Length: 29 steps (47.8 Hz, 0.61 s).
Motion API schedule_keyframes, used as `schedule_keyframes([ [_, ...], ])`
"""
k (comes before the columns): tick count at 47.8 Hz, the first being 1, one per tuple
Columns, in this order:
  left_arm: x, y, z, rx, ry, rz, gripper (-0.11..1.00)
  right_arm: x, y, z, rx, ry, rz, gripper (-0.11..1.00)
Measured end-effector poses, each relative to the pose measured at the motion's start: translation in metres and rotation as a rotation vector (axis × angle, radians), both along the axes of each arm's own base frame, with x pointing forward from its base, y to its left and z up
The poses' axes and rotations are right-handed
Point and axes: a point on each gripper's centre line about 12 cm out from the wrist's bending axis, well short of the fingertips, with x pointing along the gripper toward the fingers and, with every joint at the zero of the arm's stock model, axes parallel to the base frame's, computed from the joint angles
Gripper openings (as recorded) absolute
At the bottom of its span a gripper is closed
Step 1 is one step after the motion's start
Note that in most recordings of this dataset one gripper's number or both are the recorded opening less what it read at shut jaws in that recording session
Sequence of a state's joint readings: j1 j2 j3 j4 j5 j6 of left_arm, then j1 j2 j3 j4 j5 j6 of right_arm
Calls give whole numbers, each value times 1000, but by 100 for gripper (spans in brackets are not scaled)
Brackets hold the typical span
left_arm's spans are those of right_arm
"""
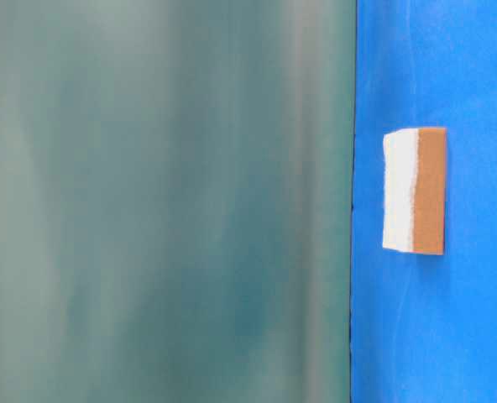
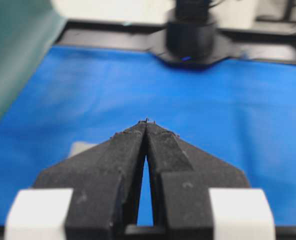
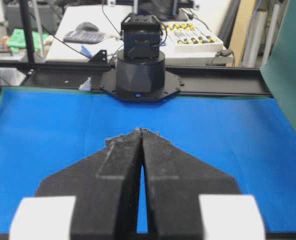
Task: Hand over the sponge with the left arm and wipe it with the right arm.
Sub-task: 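Move the left gripper toward the grey-and-orange sponge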
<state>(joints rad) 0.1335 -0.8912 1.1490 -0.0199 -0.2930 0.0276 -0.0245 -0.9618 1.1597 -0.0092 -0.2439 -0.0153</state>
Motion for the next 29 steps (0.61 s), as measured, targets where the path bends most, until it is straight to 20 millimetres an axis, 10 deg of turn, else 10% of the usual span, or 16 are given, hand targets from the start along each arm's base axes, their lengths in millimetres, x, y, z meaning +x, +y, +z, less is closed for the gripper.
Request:
schedule_keyframes([
  [8,14,13,-11,25,46,50,5,1,-1,-2,5,8,-3,0],
  [21,48,31,-37,58,181,89,80,2,-3,-3,7,14,-15,0],
  [29,77,50,-60,63,289,119,94,5,-7,-7,9,35,-32,0],
])
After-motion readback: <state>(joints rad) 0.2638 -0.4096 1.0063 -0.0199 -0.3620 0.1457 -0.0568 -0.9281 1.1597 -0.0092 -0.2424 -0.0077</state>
